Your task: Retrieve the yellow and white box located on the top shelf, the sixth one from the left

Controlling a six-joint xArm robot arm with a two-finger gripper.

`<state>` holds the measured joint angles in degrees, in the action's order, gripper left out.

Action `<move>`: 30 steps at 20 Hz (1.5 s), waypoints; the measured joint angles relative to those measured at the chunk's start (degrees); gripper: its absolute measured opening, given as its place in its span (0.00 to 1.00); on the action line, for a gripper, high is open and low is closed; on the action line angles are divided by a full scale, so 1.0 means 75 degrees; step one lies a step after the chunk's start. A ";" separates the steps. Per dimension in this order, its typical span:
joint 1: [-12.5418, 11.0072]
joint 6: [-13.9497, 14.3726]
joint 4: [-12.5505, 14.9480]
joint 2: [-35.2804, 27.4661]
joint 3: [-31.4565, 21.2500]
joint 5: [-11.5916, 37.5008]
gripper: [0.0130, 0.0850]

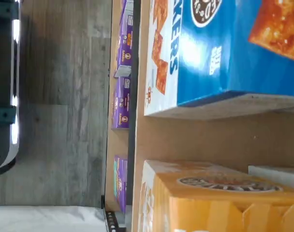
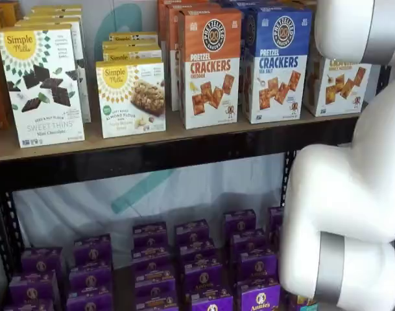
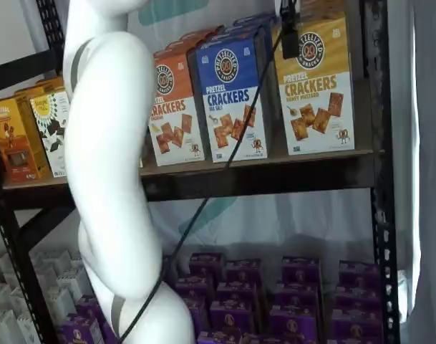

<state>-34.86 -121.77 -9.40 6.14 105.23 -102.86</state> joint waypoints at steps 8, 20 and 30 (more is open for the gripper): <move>-0.0037 -0.0023 -0.0069 0.0098 -0.0145 0.0085 0.83; -0.0090 -0.0061 -0.0089 0.0147 -0.0172 0.0034 0.61; -0.0195 -0.0133 -0.0080 0.0563 -0.0399 -0.0235 0.61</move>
<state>-36.32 -122.77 -10.00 10.37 102.24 -104.63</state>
